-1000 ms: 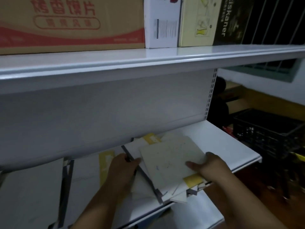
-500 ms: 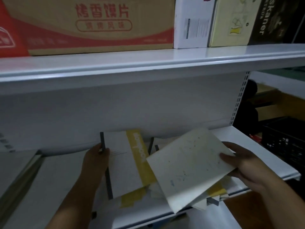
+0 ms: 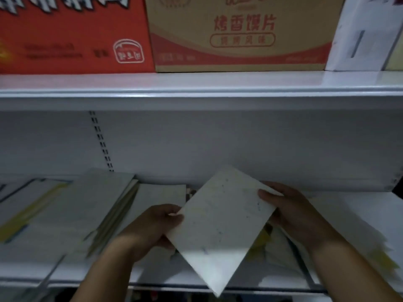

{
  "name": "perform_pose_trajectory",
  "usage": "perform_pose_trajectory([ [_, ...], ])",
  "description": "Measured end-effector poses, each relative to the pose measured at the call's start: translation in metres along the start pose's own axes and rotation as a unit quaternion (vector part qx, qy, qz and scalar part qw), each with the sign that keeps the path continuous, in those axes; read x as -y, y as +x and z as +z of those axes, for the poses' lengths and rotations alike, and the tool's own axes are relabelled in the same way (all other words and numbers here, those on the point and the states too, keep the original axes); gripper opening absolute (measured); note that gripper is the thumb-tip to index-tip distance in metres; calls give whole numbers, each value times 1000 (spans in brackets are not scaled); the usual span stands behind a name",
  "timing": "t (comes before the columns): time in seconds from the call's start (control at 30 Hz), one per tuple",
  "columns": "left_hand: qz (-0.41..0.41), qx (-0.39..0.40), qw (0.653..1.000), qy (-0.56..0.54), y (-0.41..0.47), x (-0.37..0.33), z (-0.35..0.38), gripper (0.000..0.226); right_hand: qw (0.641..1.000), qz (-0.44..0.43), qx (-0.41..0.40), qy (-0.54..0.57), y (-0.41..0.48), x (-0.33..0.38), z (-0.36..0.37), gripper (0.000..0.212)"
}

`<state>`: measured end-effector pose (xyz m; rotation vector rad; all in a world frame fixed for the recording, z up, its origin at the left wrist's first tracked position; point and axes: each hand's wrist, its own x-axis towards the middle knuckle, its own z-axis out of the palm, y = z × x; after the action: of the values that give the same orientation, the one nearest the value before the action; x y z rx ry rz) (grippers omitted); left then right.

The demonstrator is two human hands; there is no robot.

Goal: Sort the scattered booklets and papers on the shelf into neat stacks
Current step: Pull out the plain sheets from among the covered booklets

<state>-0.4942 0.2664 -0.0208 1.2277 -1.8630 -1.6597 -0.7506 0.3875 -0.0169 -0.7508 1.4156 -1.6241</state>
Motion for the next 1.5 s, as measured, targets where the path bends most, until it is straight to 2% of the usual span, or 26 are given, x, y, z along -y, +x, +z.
perform_pose_trajectory([
  [0.13,-26,-176,982,-64,-9,24,-28,21,1000,19,-6,21,15,-21,46,14],
  [0.23,-53,-251,963,-84,-9,37,-45,7,996,-5,-41,-75,9,-27,43,27],
  [0.27,-57,-264,962,-42,-7,44,-48,12,991,-18,-65,-116,6,-29,34,27],
  [0.3,-61,-277,957,52,-6,50,-48,25,981,-34,-92,-166,2,-29,24,24],
  [0.37,-22,-341,903,259,-5,53,-50,43,946,-68,-141,-283,-8,-23,3,16],
  [0.43,49,-394,856,332,0,43,-45,51,909,-87,-188,-361,-20,-14,-18,13],
  [0.47,83,-396,850,337,1,32,-37,50,890,-90,-219,-389,-24,-10,-30,14],
  [0.5,105,-374,864,321,0,16,-24,47,873,-84,-247,-411,-28,-8,-43,18],
  [0.57,127,-291,921,227,7,-8,12,39,861,-54,-284,-418,-37,-7,-67,22],
  [0.63,152,-192,950,196,16,-22,57,31,860,-32,-303,-409,-52,-12,-86,22],
  [0.77,210,-58,949,227,42,-31,145,28,840,2,-342,-422,-81,-17,-123,21],
  [0.87,177,-4,944,277,60,-34,193,48,845,69,-340,-406,-93,-16,-144,28],
  [0.93,152,22,931,331,67,-35,210,55,849,76,-323,-412,-96,-18,-148,33],
  [1.0,145,23,927,346,68,-37,216,48,849,85,-302,-425,-97,-24,-149,39],
  [1.1,144,21,939,312,69,-38,210,35,835,122,-286,-453,-99,-29,-149,53],
  [1.2,28,84,990,108,60,-50,187,16,815,161,-275,-485,-101,-27,-146,63],
  [1.27,-30,105,994,15,55,-50,165,7,805,164,-262,-506,-102,-25,-143,64],
  [1.33,-31,79,995,-50,53,-44,137,6,795,166,-246,-529,-101,-24,-145,67],
  [1.43,-8,-14,987,-157,48,-30,90,13,799,182,-216,-531,-98,-20,-151,69],
  [1.5,8,-87,978,-188,42,-21,59,17,815,190,-198,-510,-99,-16,-155,85],
])
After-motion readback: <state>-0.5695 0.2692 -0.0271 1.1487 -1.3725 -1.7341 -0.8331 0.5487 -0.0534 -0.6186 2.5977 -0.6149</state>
